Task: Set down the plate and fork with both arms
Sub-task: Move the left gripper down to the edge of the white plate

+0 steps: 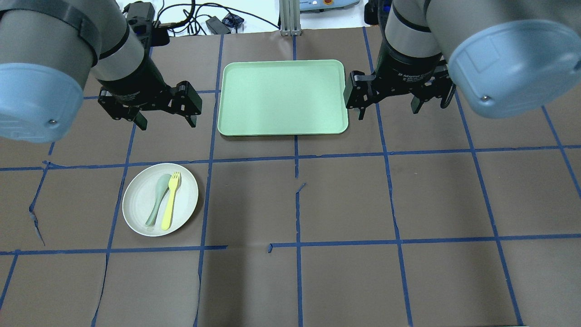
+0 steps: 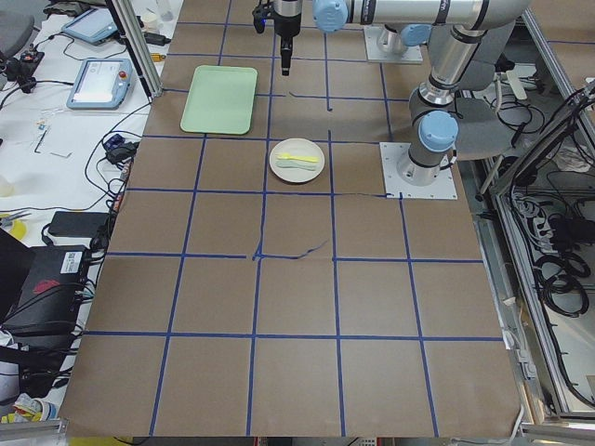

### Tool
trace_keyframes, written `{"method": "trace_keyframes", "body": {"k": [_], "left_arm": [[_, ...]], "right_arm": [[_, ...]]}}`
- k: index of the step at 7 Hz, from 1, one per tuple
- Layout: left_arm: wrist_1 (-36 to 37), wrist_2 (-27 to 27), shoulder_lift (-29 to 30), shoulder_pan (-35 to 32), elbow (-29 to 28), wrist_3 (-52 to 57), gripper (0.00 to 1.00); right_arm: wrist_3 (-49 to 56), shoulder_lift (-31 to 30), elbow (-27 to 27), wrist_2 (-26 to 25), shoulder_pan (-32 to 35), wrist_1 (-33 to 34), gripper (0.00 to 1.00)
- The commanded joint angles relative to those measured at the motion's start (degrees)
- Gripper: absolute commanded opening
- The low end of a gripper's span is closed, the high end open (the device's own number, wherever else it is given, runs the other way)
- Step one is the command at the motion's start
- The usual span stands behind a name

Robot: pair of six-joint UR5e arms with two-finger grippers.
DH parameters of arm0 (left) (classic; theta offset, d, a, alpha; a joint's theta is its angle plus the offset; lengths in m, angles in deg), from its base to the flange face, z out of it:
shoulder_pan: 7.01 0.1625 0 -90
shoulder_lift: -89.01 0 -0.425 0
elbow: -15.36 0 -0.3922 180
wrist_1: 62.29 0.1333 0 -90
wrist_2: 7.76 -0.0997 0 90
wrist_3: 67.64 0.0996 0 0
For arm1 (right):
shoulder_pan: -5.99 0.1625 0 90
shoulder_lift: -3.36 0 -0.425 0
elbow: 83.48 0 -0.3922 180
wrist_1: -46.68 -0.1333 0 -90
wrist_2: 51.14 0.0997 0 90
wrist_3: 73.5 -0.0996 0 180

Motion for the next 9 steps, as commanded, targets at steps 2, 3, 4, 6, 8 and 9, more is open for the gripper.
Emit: {"method": "trace_keyframes", "body": {"k": [2,3,4,6,8,9], "left_arm": [[16.62,-0.02,2.34,18.36,17.06,11.40,1.00],[25.04,0.68,4.79,24.43,21.98,18.35,1.00],[29.47,0.95,7.51,26.32,24.73,20.60,0.99],[30.05,0.25,10.08,26.43,26.52,22.55,0.88],[30.04,0.16,11.41,26.43,26.95,22.64,0.27],[29.96,-0.02,11.50,26.43,27.04,22.47,0.14]], "right_arm": [[0.00,0.00,0.05,-0.01,0.00,0.09,1.00],[0.00,0.00,0.14,-0.01,0.09,0.09,1.00],[0.00,0.09,0.23,-0.01,0.09,0.09,1.00],[0.00,0.17,0.23,0.08,0.09,0.09,1.00],[0.00,0.17,0.23,0.08,0.09,0.09,1.00],[0.00,0.17,0.23,0.08,0.09,0.09,1.00]]}}
